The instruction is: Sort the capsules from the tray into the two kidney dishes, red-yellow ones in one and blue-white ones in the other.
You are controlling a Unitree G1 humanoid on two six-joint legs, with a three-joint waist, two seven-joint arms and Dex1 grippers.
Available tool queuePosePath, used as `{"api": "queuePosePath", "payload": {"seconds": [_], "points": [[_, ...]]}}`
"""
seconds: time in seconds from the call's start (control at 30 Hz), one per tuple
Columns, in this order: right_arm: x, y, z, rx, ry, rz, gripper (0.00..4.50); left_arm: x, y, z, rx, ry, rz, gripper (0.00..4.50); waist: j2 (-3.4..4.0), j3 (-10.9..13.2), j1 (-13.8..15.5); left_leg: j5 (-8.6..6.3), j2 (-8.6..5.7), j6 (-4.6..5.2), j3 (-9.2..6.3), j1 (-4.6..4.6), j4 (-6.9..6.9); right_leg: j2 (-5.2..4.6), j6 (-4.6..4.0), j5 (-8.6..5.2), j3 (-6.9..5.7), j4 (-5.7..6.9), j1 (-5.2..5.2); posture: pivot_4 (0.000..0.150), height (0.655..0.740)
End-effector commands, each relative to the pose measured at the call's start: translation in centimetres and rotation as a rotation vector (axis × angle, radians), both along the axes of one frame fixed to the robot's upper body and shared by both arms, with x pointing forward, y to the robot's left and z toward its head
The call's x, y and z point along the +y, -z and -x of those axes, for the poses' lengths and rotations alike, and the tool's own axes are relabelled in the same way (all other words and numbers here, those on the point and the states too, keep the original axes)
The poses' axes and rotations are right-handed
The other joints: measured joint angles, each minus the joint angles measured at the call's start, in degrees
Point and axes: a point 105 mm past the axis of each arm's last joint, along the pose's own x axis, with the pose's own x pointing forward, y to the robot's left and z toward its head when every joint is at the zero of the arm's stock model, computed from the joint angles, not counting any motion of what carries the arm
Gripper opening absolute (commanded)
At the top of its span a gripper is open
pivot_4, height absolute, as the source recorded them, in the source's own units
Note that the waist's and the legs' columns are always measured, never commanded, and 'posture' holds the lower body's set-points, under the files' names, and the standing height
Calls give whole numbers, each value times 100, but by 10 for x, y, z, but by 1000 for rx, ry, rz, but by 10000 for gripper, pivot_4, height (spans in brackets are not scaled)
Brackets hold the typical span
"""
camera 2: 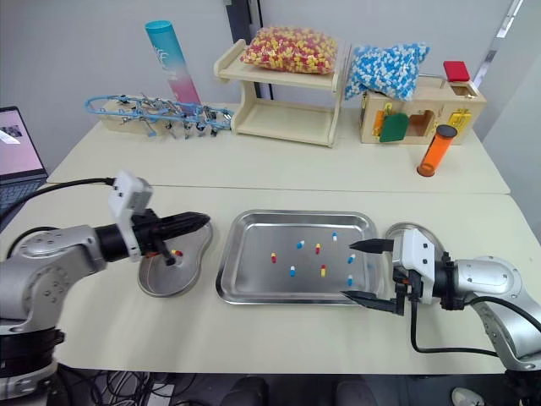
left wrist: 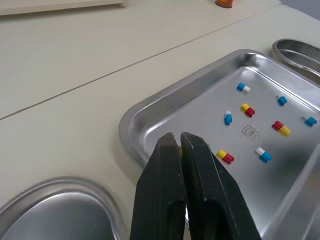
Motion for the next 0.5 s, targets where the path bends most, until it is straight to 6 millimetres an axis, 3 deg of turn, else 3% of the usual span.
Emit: {"api": "queuePosePath", "payload": {"seconds": [0.03,0.17,0.33,0.5], "points": [[6,-14,6,-35,-58,-20,45000,26,-14,10,-34,-34,-59,194,0,0,5,-1,1,1,-1,0,-1,0,0,0,-1,0,-1,1500,7400],[14,-21,11,-26,-128,-30,45000,53,-13,20,-13,-82,-138,194,3,2,9,-1,1,2,1,-1,-3,0,-1,0,0,0,-3,1500,7400],[32,-34,19,-19,-230,-70,45000,72,-1,26,22,-123,-176,194,5,3,9,-1,2,2,1,-1,-8,0,-1,-1,-1,0,-5,1500,7400],[44,-41,22,-27,-281,-91,45000,68,8,27,37,-110,-164,194,5,4,15,-1,3,2,0,-4,-8,0,-1,-1,-1,0,-9,1500,7400]]}}
